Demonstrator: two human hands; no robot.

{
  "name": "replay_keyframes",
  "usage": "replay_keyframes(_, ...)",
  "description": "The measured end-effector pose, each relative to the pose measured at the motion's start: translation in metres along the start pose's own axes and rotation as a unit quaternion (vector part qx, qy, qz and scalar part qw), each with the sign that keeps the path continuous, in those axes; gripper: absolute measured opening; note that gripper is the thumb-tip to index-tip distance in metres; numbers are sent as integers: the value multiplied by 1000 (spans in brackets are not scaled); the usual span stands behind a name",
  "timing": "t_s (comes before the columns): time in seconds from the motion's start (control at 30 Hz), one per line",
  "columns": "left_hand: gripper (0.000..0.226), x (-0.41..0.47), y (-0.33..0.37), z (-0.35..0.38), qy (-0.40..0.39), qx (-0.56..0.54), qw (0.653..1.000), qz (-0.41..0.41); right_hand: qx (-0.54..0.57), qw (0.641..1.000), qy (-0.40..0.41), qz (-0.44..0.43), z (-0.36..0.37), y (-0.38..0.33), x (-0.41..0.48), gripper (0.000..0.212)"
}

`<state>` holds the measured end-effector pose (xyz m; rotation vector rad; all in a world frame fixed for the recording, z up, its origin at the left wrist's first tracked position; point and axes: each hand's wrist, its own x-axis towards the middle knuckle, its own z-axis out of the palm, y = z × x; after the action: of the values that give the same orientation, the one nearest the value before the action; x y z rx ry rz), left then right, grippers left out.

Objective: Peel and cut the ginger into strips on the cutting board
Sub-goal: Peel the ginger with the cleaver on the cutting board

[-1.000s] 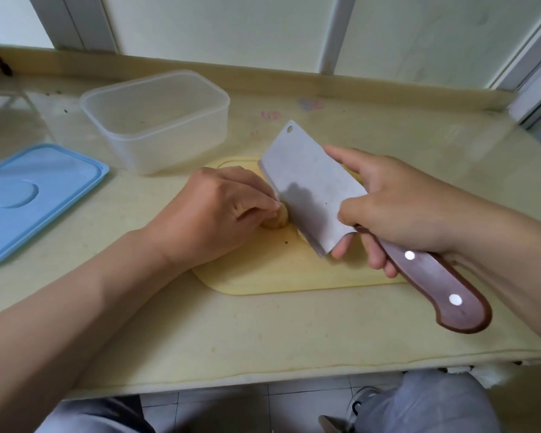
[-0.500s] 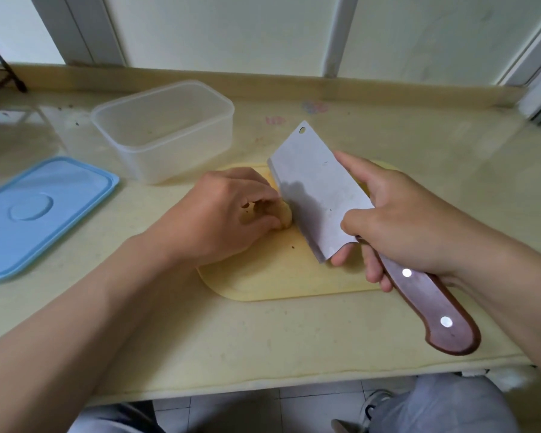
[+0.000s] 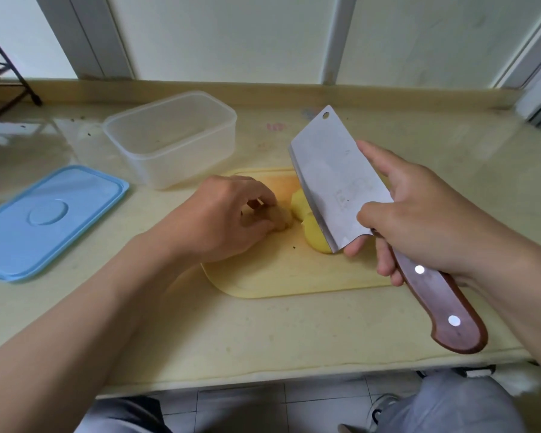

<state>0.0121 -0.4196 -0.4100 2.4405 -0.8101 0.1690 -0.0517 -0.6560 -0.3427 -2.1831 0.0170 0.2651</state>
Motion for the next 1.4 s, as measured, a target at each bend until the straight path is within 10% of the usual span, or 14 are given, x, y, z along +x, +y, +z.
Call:
replay_keyframes(0.53, 13, 2, 20, -20, -2, -240, 935, -262, 29, 999, -5, -21, 6, -6, -11, 90)
replay_keyframes(1.4, 10, -7, 15, -2, 71, -195, 970, -124, -81, 995, 29, -46, 33, -27, -16, 96)
